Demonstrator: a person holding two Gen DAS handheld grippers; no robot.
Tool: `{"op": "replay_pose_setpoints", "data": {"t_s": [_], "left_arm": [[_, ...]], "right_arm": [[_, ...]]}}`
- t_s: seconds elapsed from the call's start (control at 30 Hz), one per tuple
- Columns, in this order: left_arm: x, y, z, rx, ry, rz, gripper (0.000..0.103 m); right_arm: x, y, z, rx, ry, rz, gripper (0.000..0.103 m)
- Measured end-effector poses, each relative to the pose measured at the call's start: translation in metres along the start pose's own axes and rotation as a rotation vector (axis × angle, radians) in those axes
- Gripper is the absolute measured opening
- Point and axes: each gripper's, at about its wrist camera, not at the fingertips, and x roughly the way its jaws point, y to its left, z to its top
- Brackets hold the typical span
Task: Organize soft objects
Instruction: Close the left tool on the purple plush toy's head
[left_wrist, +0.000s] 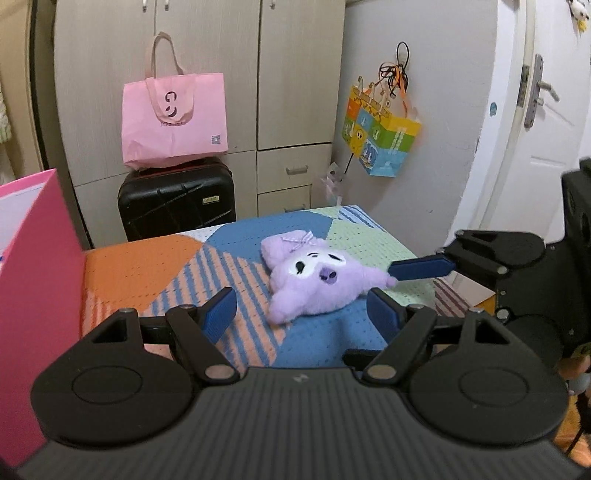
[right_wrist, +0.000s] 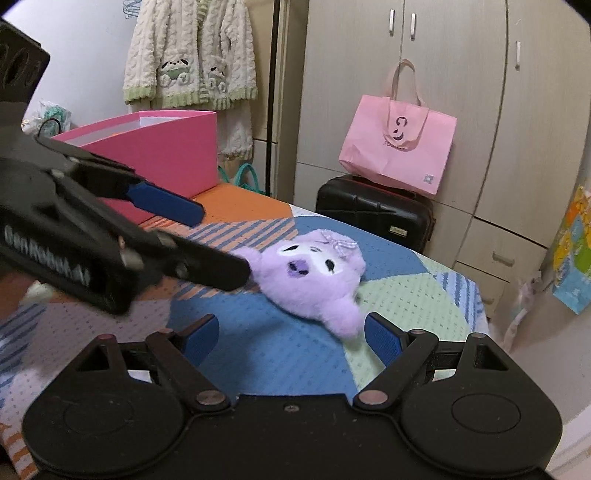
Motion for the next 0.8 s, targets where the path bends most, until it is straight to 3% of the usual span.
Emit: {"op": "replay_pose_setpoints", "data": {"t_s": [0.13, 0.27, 0.43, 0.57, 0.63, 0.67, 0.7, 0.8], "left_arm": [[0.013, -0.008, 0.005, 0.019, 0.042, 0.008, 0.073], [0.016, -0.01, 0.01, 0.013, 0.017, 0.018, 0.073], [0.037, 0.005, 0.017, -0.067, 0.057, 0.003, 0.073], [0.057, 0.02, 0.014, -0.171, 0.143, -0.036, 0.073], [0.064, 0.025, 0.013, -0.218, 0.19, -0.071, 0.069], [0.064, 0.023, 0.013, -0.214, 0.196, -0.079, 0.062], [0.062, 0.02, 0.014, -0.197, 0.191, -0.082, 0.054], [0.057, 0.01, 0.016, -0.139, 0.187, -0.066, 0.049]], "right_arm": [[0.012, -0.017, 0.003, 0.023, 0.016, 0.062, 0.089], [0.02, -0.034, 0.006, 0.076, 0.02, 0.137, 0.089], [0.032, -0.029, 0.008, 0.035, 0.019, 0.154, 0.089], [0.043, -0.026, 0.013, 0.023, 0.058, 0.144, 0.089], [0.045, -0.028, 0.014, 0.049, 0.064, 0.137, 0.089], [0.047, -0.03, 0.015, 0.076, 0.066, 0.141, 0.089], [0.048, -0.031, 0.015, 0.087, 0.068, 0.147, 0.089], [0.048, -0.024, 0.013, 0.061, 0.064, 0.127, 0.086]]}}
